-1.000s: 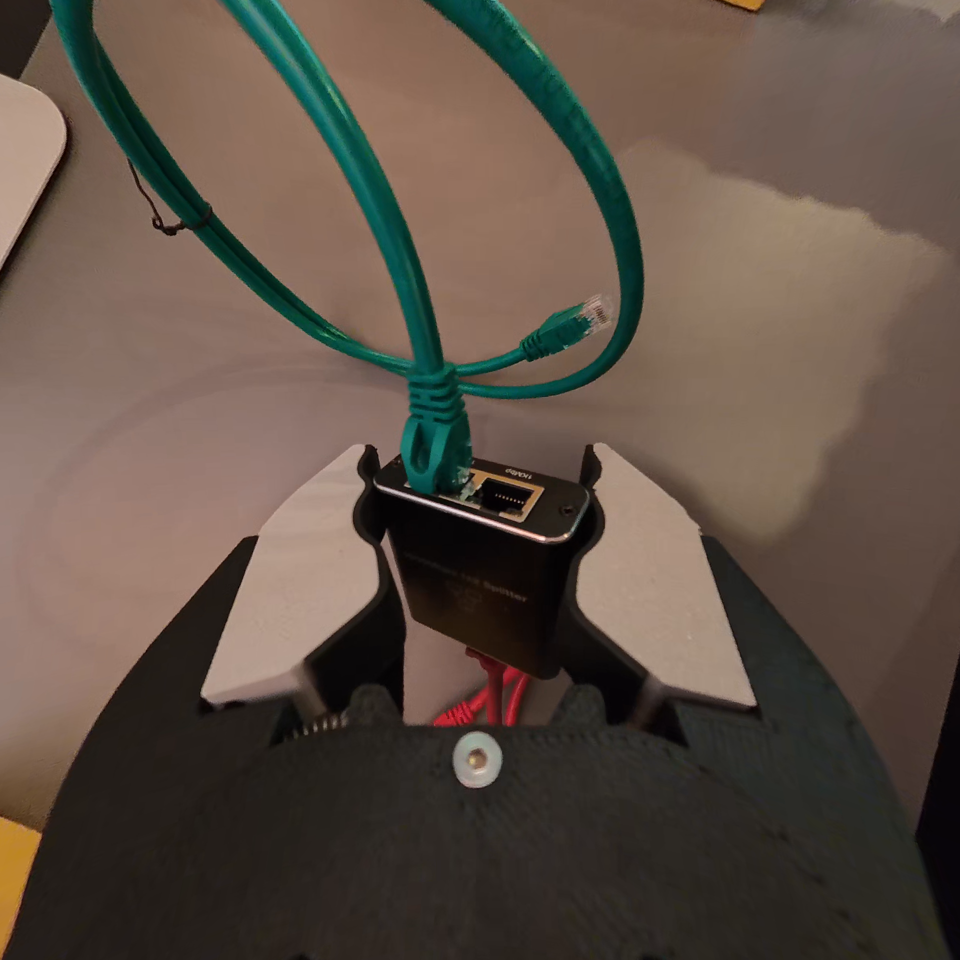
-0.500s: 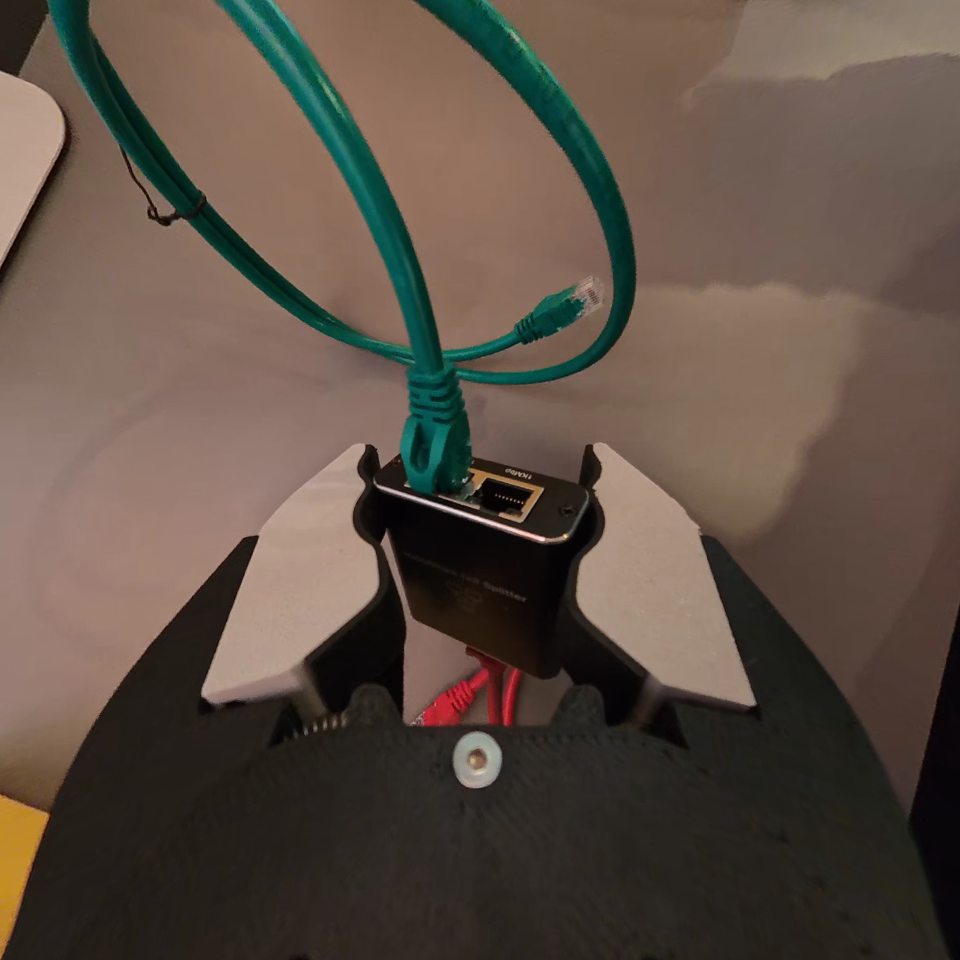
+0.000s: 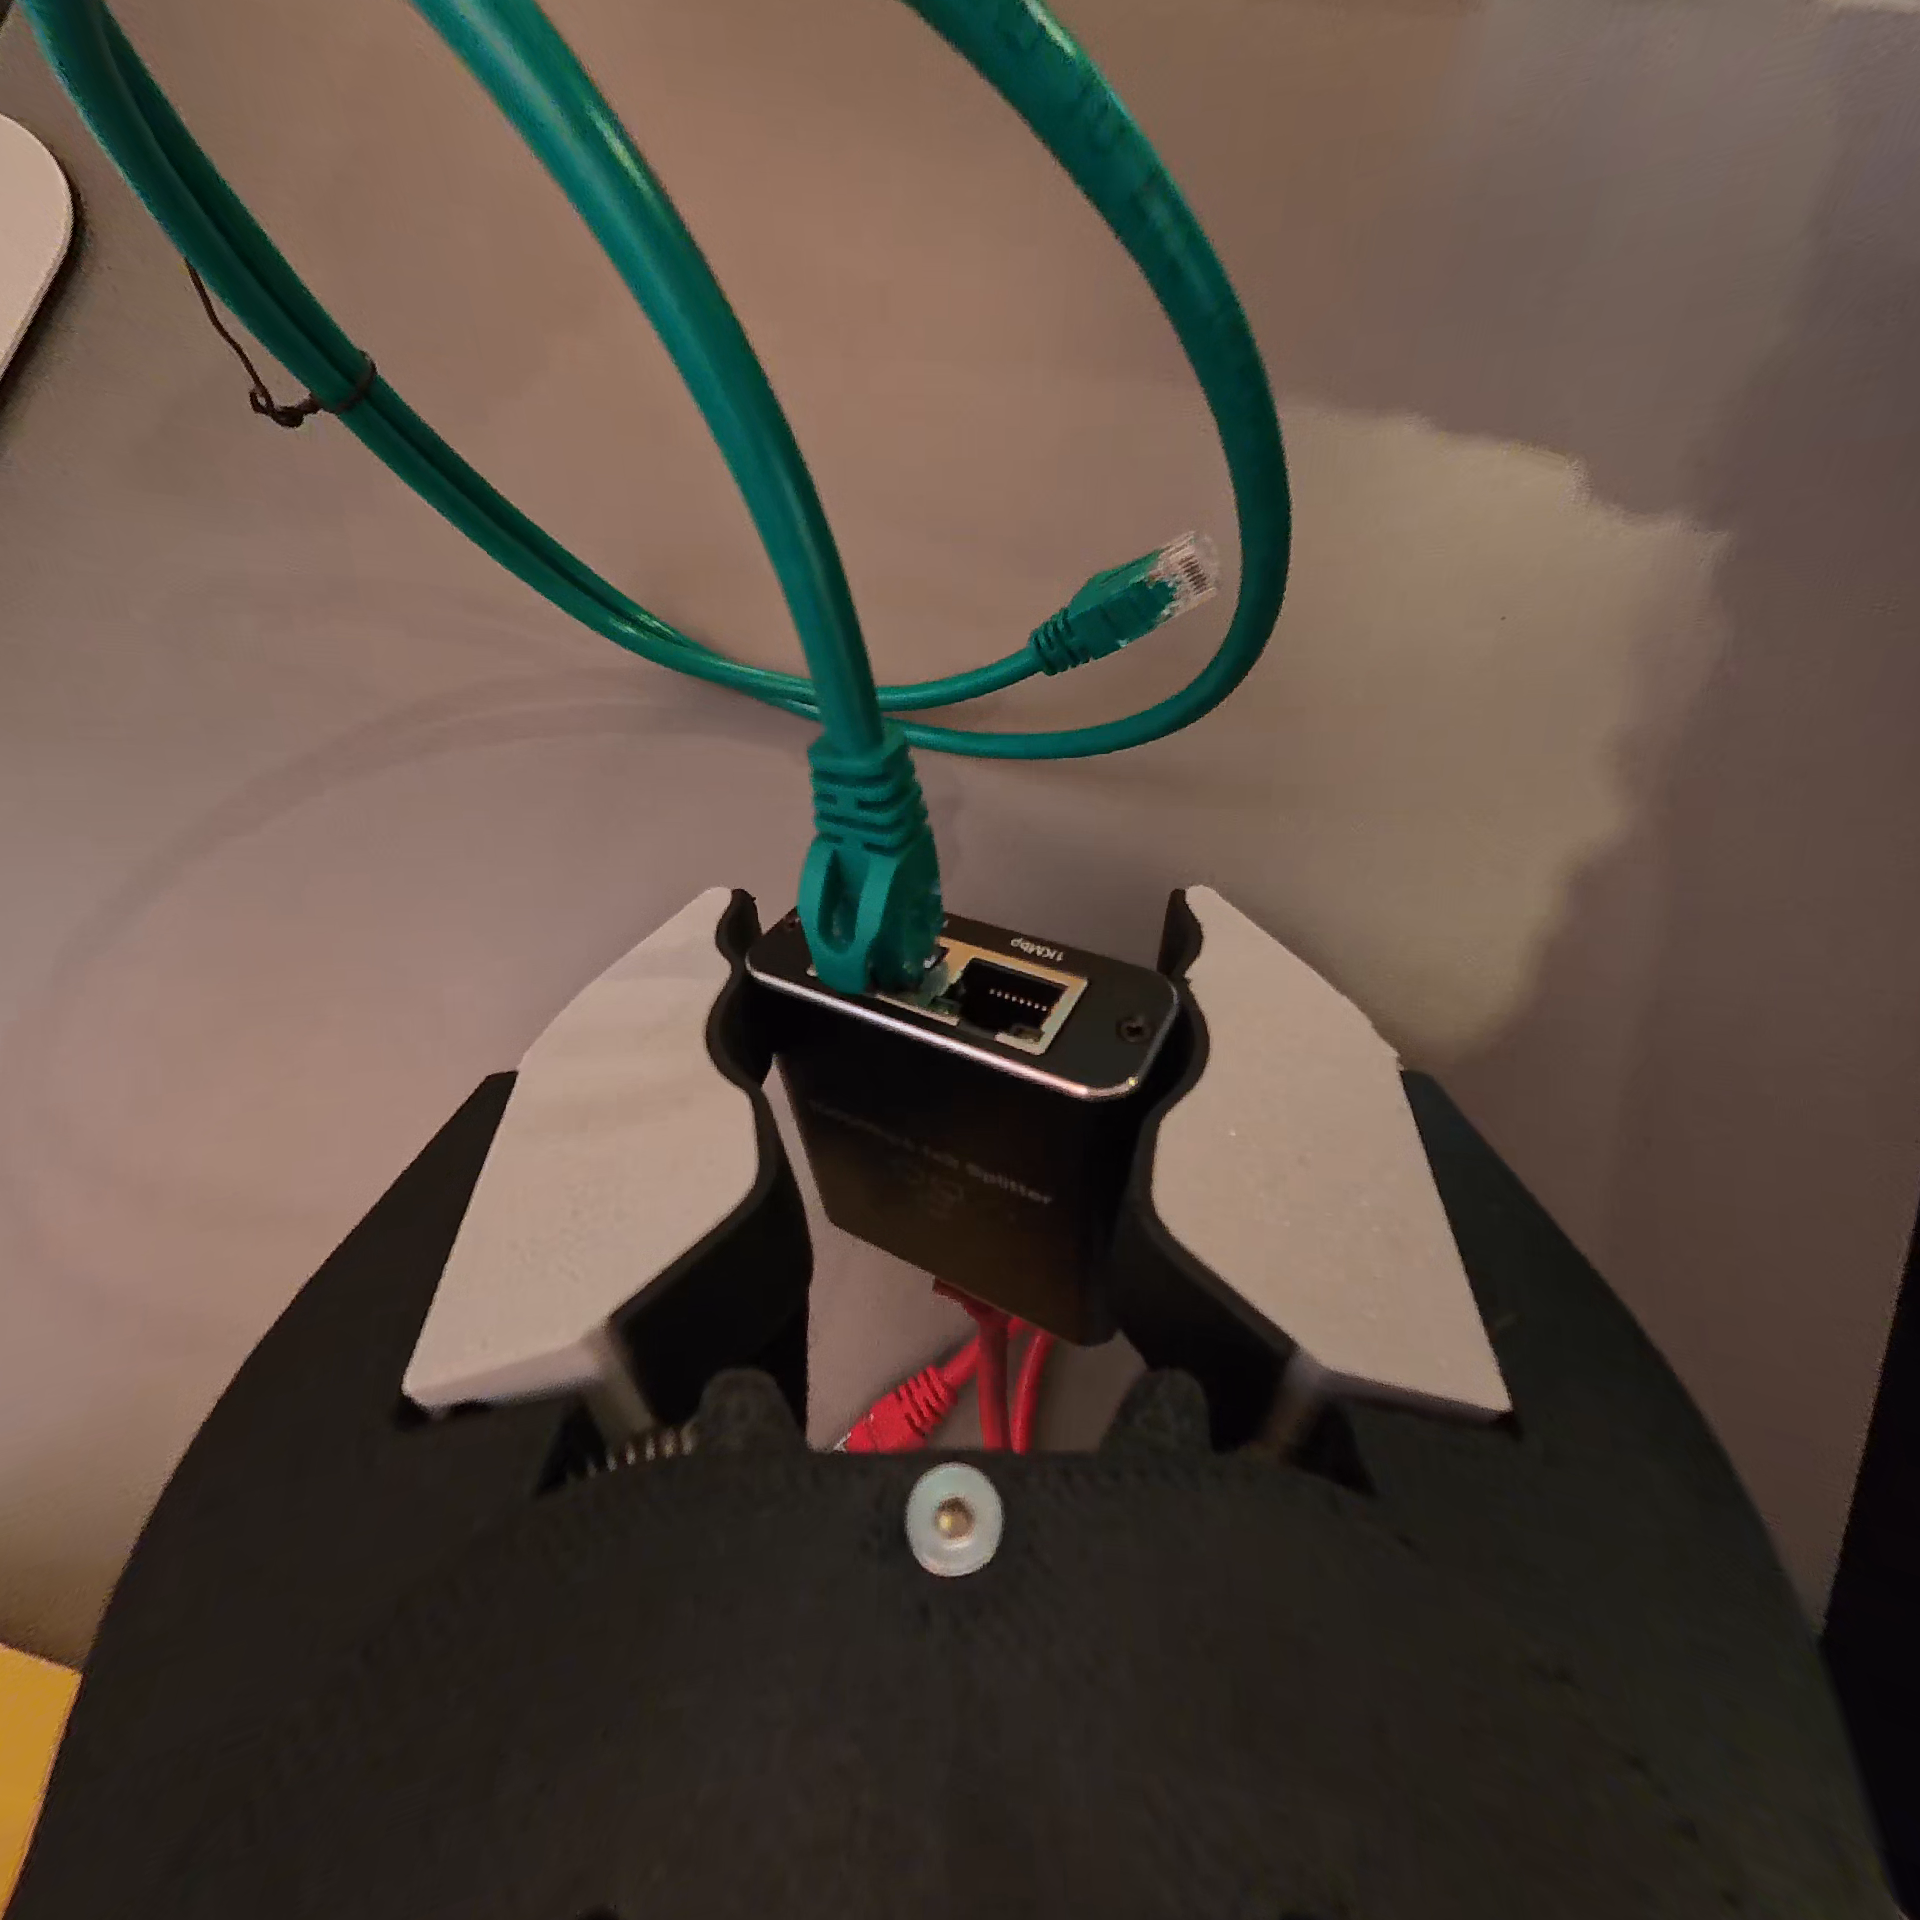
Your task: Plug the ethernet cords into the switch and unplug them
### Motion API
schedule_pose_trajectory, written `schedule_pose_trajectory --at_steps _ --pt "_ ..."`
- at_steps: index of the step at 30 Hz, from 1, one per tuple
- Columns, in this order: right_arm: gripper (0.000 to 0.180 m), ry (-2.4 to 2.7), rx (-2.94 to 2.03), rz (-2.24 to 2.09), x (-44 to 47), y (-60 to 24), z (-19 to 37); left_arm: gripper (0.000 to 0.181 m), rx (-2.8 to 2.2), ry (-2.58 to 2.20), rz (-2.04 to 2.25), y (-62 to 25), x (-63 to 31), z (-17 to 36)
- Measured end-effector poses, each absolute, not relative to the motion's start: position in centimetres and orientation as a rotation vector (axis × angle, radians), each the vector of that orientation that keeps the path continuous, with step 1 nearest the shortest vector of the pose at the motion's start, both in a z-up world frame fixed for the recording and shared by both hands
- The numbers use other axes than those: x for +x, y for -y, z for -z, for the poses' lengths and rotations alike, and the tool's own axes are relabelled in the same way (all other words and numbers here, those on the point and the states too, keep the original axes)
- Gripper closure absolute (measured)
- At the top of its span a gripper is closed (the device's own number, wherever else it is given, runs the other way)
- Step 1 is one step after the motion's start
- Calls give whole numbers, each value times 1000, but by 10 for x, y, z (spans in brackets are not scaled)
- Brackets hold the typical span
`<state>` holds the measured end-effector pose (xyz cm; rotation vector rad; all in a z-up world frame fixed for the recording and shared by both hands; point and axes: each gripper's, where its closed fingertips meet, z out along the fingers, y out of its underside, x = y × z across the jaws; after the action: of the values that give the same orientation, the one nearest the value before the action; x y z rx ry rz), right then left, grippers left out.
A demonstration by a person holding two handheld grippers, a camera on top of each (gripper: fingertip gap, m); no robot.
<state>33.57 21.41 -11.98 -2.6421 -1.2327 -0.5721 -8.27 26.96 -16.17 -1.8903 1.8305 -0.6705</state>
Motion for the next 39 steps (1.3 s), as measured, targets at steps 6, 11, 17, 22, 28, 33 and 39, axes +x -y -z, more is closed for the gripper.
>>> schedule_pose_trajectory --at_steps 6,11,17,22,28,33,39 --pt "178 1052 -2435 508 323 -217 53 109 -1892 -1830 687 -269 -81 163" --pt "178 910 -2371 313 311 -202 11 109 -1887 -1840 679 -267 -81 162" --pt "178 632 -2437 -5 313 -194 51 109 -1881 -1854 681 -263 -80 163" --pt "175 510 -2595 120 339 -183 129 109 -1881 -1861 676 -261 -80 162" --pt "113 725 -2690 616 368 -160 128 109 -1886 -1867 675 -260 -79 164" --pt "146 793 -2312 939 337 -181 23 109 -1869 -1880 687 -256 -76 161" --pt "158 1128 -1887 270 107 -209 0 110 -1798 -1873 824 -243 -67 145"
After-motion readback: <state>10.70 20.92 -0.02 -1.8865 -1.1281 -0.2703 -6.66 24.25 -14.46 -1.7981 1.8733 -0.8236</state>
